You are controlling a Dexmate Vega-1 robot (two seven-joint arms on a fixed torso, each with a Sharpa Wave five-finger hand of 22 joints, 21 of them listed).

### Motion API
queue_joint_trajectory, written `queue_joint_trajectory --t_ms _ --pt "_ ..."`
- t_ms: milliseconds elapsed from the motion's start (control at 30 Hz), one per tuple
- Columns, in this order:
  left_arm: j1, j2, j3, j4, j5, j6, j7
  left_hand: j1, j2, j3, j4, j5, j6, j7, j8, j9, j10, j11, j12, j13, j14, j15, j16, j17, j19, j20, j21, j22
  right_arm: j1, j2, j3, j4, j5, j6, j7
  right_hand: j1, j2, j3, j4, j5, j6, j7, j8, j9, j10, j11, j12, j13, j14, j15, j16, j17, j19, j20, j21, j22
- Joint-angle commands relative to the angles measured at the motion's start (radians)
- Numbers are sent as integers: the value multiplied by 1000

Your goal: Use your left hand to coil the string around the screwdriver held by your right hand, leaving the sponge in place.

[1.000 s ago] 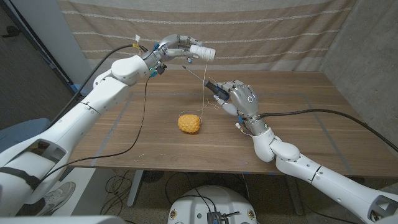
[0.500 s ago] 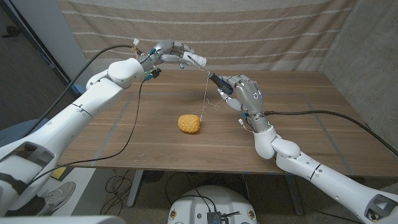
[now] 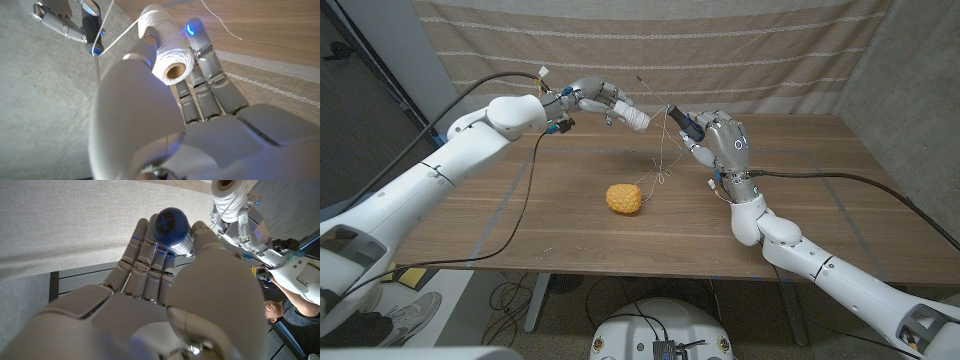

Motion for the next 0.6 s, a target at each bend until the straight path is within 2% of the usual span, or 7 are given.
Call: queue_joint_trajectory --t_ms 33,400,600 --pt "-10 34 10 -18 -20 -21 -121 164 171 14 19 8 110 110 5 5 96 17 5 210 289 -219 -5 5 -26 -87 6 3 41 19 -14 50 1 -86 38 57 58 -5 2 9 226 -219 7 4 137 -130 4 6 64 -144 -2 4 -9 -144 10 0" --pt "-26 -7 4 44 -135 -89 -243 164 172 14 19 8 111 112 3 6 97 16 1 212 289 -219 -5 7 -29 -88 8 3 73 30 -56 104 -7 -162 73 60 57 -11 2 13 229 -222 4 5 137 -131 1 9 66 -143 -10 6 -15 -143 17 -2" --pt "-29 -58 -9 106 -239 -138 -306 165 172 14 19 8 110 111 2 9 99 17 -1 213 289 -219 -6 8 -31 -88 9 3 87 22 -84 118 -14 -164 77 61 56 -14 2 16 228 -221 2 5 138 -132 -1 11 67 -144 -14 8 -19 -143 21 -4"
